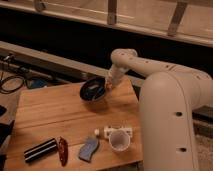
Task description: Drag the ceramic bowl in a circle
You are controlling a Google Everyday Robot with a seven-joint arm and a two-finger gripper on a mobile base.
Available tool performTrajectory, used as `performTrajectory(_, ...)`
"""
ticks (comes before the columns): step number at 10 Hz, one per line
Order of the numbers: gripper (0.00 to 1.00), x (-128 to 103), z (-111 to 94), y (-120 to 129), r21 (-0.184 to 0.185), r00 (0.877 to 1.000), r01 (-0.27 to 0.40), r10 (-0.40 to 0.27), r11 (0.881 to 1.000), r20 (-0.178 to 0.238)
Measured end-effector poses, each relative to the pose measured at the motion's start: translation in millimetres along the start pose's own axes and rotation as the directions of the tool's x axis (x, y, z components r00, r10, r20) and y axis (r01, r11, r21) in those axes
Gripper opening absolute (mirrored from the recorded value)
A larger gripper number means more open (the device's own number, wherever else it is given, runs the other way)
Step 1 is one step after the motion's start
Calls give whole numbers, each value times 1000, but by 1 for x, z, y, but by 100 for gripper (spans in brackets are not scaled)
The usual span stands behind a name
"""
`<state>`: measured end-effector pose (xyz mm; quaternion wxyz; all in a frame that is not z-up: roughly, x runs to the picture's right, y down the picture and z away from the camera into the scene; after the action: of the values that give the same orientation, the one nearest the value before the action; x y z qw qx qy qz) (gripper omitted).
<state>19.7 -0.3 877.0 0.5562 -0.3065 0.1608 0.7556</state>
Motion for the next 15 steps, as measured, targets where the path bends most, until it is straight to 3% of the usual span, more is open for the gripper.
performTrajectory(3,2,-4,9,40,15,999,49,-49,999,-9)
performTrajectory(7,2,20,17,73,49,994,106,-104,993,-35)
performTrajectory(10,2,45,17,75,71,991,130,-127,989,-46)
performTrajectory(14,2,51,13,72,86,989,145,-142,986,-43)
performTrajectory(15,2,54,15,84,88,987,157,-154,984,-42)
